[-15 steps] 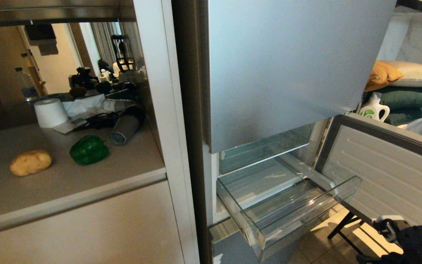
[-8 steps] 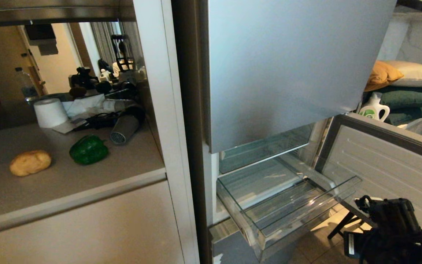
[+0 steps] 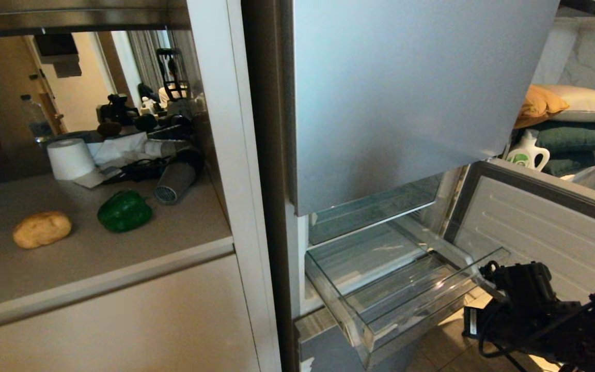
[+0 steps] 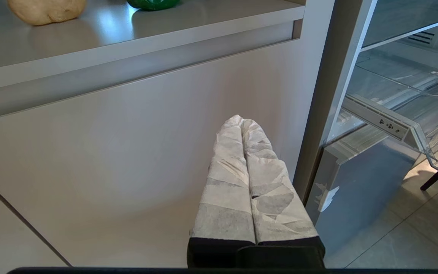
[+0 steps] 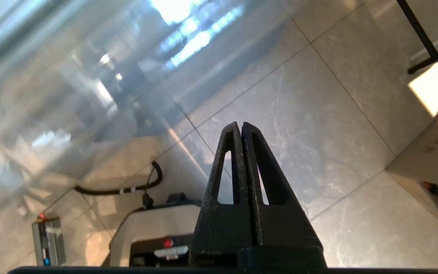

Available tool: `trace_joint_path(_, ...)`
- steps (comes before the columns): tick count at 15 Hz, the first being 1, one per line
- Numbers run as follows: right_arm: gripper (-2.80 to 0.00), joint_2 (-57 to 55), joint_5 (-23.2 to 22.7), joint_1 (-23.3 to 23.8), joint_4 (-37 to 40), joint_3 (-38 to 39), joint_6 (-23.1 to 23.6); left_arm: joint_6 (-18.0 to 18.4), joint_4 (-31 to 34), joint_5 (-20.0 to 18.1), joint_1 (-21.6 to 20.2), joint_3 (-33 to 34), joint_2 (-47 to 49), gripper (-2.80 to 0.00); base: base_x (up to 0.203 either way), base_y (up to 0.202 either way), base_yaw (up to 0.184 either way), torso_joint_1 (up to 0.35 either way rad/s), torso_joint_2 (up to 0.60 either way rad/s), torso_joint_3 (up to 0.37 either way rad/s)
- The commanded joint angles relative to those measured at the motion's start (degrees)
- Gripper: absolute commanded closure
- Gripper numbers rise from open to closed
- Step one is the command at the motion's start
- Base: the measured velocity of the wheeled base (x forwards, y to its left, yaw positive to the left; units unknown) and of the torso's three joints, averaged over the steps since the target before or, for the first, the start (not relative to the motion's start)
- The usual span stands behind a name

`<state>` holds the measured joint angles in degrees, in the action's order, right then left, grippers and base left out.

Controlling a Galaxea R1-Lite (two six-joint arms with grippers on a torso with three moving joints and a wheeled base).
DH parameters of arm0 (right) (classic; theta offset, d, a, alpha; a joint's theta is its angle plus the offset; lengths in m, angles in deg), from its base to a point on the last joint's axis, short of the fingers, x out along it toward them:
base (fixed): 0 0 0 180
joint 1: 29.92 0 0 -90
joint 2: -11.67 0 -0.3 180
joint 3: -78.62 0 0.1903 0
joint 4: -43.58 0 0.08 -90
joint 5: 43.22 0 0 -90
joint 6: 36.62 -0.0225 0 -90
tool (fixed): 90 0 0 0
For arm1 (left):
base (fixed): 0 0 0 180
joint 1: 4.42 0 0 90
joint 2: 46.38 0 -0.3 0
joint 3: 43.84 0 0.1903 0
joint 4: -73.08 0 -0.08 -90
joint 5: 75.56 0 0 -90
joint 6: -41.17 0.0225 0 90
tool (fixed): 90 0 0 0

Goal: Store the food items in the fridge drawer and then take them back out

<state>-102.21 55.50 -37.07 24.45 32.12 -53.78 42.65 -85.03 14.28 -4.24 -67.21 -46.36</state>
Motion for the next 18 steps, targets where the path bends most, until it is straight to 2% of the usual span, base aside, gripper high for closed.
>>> trace_joint_path(1, 0.0, -2.82, -0.1, 0.53, -0.3, -2.75, 0.18, 0.01, -0.02, -0.01, -0.01, 0.62, 0.06, 0.0, 0.0, 0.0, 0.0, 0.0, 0.0, 0.0)
trace_joint_path(3, 0.0, -3.61, -1.75, 1.32, -0.31, -5.37, 0.51, 0.01, -0.02, -0.01, -0.01, 0.62, 0.06, 0.0, 0.0, 0.0, 0.0, 0.0, 0.0, 0.0)
trace_joint_path(6, 0.0, -4.29, -7.29, 2.22, -0.22, -8.55, 0.63, 0.01, -0.02, -0.01, -0.01, 0.62, 0.06, 0.0, 0.0, 0.0, 0.0, 0.0, 0.0, 0.0)
trace_joint_path(10, 0.0, -6.91, -8.31, 2.15, -0.25, -12.27, 2.47, 0.01, -0.02, -0.01, -0.01, 0.62, 0.06, 0.0, 0.0, 0.0, 0.0, 0.0, 0.0, 0.0)
trace_joint_path(18, 0.0, -13.59, -15.88, 2.51, -0.38, -22.58, 3.53, 0.01, -0.02, -0.01, -0.01, 0.62, 0.06, 0.0, 0.0, 0.0, 0.0, 0.0, 0.0, 0.0)
